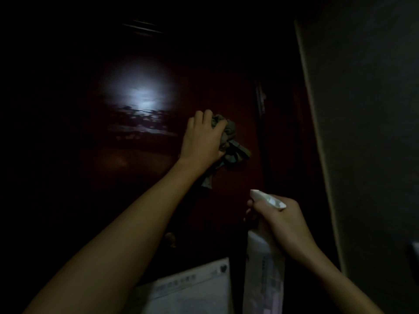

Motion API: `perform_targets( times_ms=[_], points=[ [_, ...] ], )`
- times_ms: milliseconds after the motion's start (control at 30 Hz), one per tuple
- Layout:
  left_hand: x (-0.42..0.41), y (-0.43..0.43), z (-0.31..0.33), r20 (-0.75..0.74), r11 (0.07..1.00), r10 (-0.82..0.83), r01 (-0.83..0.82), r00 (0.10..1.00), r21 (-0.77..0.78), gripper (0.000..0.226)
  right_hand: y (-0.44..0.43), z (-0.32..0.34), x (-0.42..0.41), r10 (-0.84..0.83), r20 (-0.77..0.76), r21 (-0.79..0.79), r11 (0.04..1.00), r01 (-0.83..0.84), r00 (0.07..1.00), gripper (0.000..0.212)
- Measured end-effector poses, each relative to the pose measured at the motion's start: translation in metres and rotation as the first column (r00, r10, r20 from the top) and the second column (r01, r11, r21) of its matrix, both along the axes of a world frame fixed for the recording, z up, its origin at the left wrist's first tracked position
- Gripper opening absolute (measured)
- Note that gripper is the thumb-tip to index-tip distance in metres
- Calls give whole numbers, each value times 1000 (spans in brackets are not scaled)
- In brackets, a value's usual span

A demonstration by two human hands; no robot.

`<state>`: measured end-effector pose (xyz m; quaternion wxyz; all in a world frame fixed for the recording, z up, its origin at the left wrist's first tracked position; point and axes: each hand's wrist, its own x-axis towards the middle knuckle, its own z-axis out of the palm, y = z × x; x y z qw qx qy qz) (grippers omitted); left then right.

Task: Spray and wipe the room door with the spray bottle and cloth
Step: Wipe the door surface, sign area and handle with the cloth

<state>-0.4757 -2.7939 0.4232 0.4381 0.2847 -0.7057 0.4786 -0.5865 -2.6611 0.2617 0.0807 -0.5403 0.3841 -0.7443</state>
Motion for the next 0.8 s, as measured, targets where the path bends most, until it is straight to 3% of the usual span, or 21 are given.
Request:
perform_targets(
  times_ms=[200,400,567,667,800],
  points=[
    [-101,1,-65,192,993,-101,88,976,78,67,40,-25,-51,-147,-53,57,987,150,988,33],
    [-105,-3,-70,204,995,-83,69,976,78,67,50,-22,-62,-128,-24,100,986,130,991,28],
    [-51,2,-48,120,995,-48,36,992,95,64,42,-3,-33,-70,-42,18,997,71,997,24],
    [18,5,-24,15,996,-8,6,1000,91,65,25,10,-4,-2,-21,-9,1000,2,1000,19],
    [130,11,-9,-176,993,83,-66,981,96,71,4,22,50,115,-57,-20,993,-116,992,27]
  ],
)
